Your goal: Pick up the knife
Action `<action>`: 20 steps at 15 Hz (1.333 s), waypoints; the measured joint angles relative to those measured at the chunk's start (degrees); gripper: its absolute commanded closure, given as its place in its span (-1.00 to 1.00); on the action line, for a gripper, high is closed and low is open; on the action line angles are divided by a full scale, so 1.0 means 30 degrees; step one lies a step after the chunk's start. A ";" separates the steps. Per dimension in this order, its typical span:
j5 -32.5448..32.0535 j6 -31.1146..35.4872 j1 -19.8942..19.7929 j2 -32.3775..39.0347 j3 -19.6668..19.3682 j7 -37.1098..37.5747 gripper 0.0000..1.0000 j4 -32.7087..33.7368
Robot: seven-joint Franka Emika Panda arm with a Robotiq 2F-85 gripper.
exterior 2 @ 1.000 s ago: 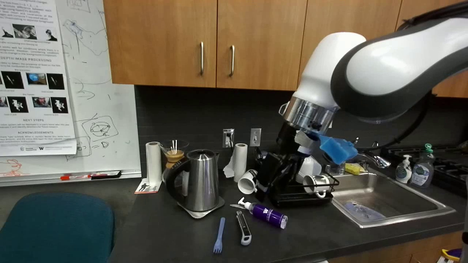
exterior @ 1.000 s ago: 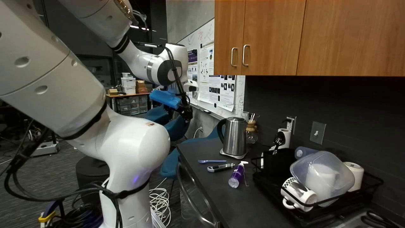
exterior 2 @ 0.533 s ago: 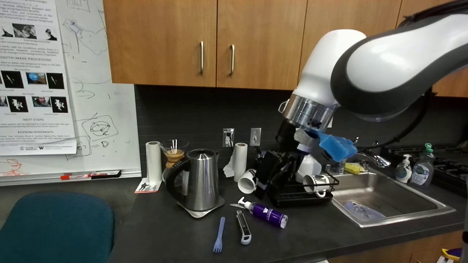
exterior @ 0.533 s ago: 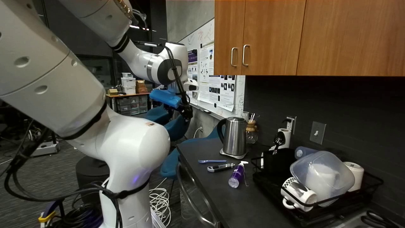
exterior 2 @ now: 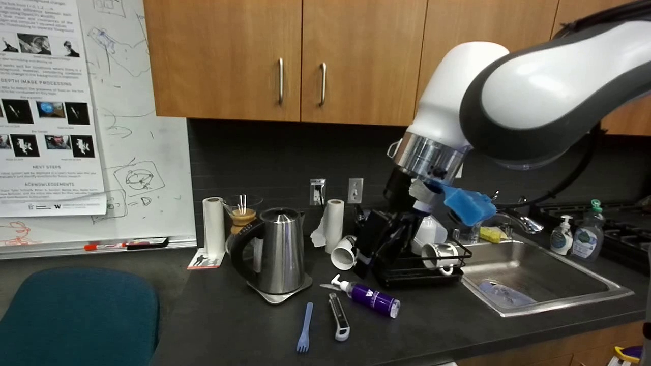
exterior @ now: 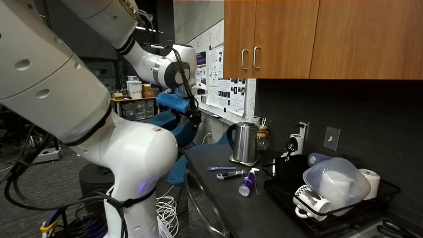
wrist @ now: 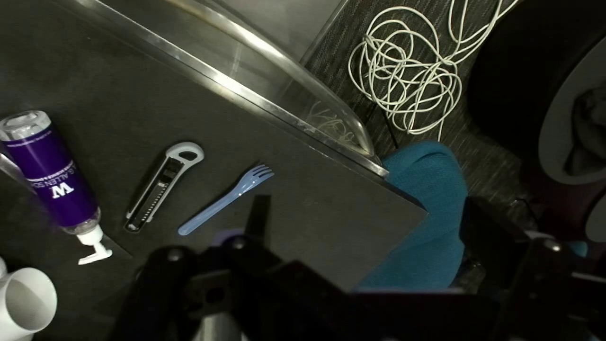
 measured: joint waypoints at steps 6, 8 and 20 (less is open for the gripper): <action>0.0000 0.0000 0.0000 0.0000 0.0000 0.0000 -1.00 0.0000; -0.0158 -0.0001 0.0001 -0.0034 0.0039 0.0000 -1.00 0.0287; -0.2025 -0.0505 -0.0383 0.3854 0.2308 0.1542 -1.00 0.4873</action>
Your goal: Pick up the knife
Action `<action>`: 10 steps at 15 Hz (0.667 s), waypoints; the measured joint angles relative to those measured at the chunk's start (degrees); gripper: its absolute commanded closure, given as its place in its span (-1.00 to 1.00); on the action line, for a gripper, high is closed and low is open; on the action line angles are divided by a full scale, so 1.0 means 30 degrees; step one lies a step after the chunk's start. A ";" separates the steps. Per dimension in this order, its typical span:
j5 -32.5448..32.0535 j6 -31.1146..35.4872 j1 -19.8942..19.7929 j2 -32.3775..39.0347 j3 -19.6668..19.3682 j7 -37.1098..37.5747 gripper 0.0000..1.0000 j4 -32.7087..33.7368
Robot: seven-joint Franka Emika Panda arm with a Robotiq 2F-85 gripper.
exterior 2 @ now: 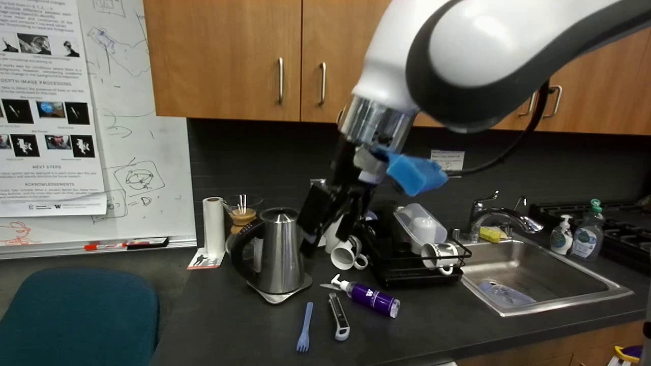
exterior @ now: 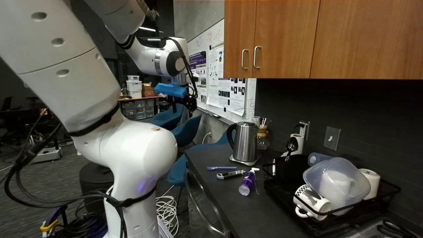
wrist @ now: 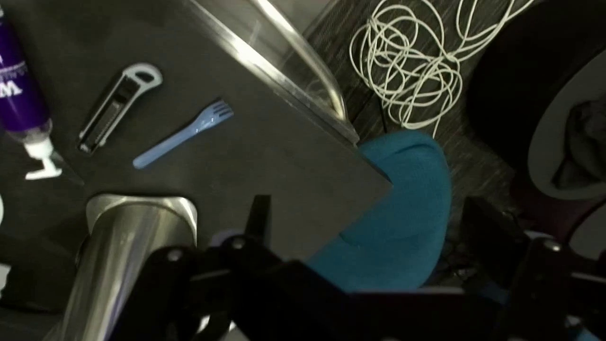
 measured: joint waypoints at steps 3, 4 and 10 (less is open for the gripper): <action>0.0383 0.0376 -0.0001 0.3683 0.0693 0.1241 -1.00 0.0393; 0.0672 0.0616 0.0025 0.4998 0.0829 0.1549 -1.00 0.0661; 0.1301 0.1693 0.0193 1.0708 0.1305 0.3679 -1.00 0.3203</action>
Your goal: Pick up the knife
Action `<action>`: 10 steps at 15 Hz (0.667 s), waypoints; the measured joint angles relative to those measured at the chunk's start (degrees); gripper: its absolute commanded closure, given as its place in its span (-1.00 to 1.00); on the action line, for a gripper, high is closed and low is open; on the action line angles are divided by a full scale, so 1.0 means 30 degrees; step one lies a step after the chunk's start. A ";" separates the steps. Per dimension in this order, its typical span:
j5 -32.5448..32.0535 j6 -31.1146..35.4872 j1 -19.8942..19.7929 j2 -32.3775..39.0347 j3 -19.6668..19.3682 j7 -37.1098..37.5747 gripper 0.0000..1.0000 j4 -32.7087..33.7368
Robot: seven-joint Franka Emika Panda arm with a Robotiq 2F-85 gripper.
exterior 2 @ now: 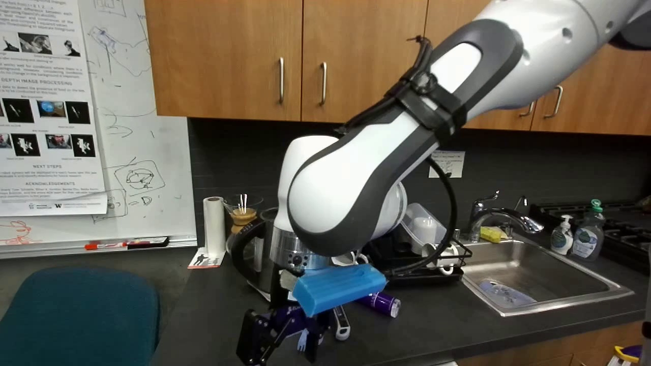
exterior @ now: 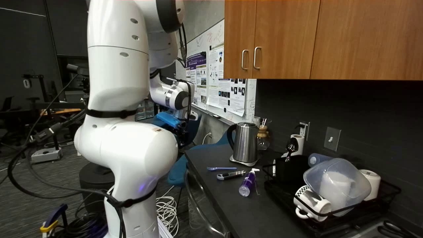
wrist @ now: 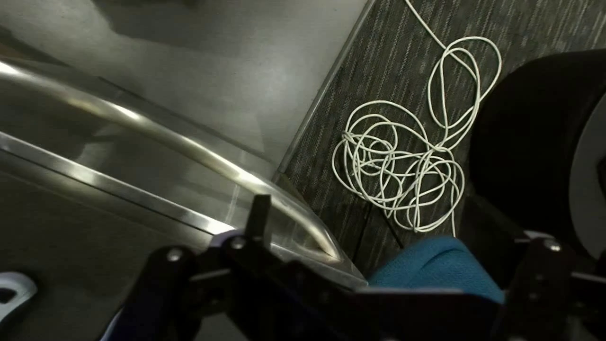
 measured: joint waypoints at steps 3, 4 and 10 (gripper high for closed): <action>0.0000 -0.0001 -0.0005 0.0882 -0.0028 0.0705 -1.00 0.0924; -0.0015 -0.0016 -0.0019 0.0979 -0.0071 0.0852 -1.00 0.1147; -0.0889 -0.0397 -0.0019 0.2221 -0.0510 0.1883 -1.00 0.2273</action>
